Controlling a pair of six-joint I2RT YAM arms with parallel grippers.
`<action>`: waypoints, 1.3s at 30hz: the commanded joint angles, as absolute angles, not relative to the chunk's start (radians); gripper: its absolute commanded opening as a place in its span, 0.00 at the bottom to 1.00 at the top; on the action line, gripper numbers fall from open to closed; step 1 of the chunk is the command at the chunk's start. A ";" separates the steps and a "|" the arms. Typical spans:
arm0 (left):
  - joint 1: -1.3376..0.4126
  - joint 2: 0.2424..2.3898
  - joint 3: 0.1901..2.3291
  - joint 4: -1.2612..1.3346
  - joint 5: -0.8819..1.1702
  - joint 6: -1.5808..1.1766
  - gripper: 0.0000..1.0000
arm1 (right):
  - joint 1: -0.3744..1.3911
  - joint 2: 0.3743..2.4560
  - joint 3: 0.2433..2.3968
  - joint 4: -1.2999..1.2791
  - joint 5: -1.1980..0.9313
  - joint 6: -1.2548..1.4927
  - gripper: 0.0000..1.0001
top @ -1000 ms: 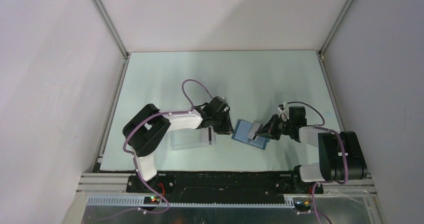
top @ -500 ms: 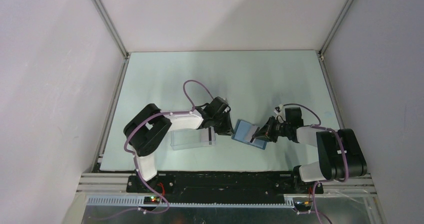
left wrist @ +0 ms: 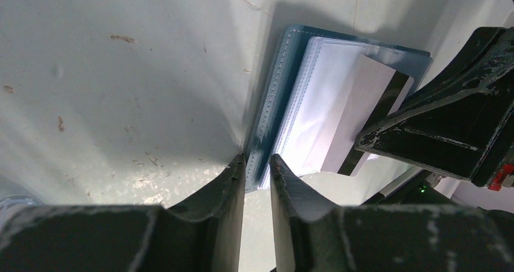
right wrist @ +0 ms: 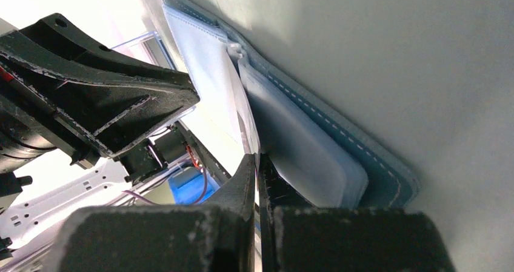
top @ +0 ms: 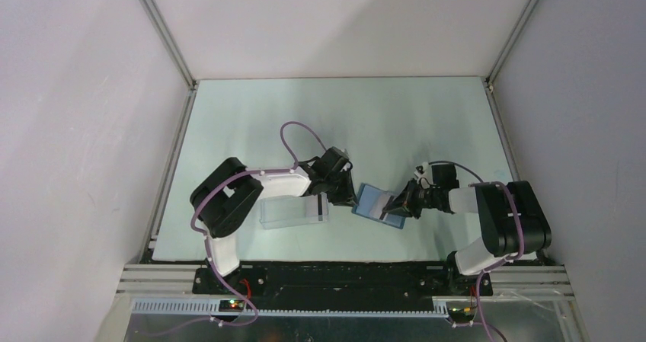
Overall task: Put the credit cards into the card holder
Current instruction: Insert the credit card into the card holder.
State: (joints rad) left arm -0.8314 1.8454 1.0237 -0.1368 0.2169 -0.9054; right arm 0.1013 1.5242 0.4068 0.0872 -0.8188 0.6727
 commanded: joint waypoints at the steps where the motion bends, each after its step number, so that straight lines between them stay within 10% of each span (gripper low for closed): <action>1: -0.838 1.858 1.052 -0.138 0.221 -0.872 0.28 | 0.108 1.591 0.425 0.031 -0.767 0.629 0.00; 17: -0.839 1.880 1.066 -0.153 0.230 -0.867 0.23 | 0.153 1.687 0.554 -0.138 -0.791 0.517 0.00; 39: -0.842 1.866 1.065 -0.155 0.235 -0.894 0.00 | 0.306 1.674 0.697 -0.209 -0.667 0.578 0.55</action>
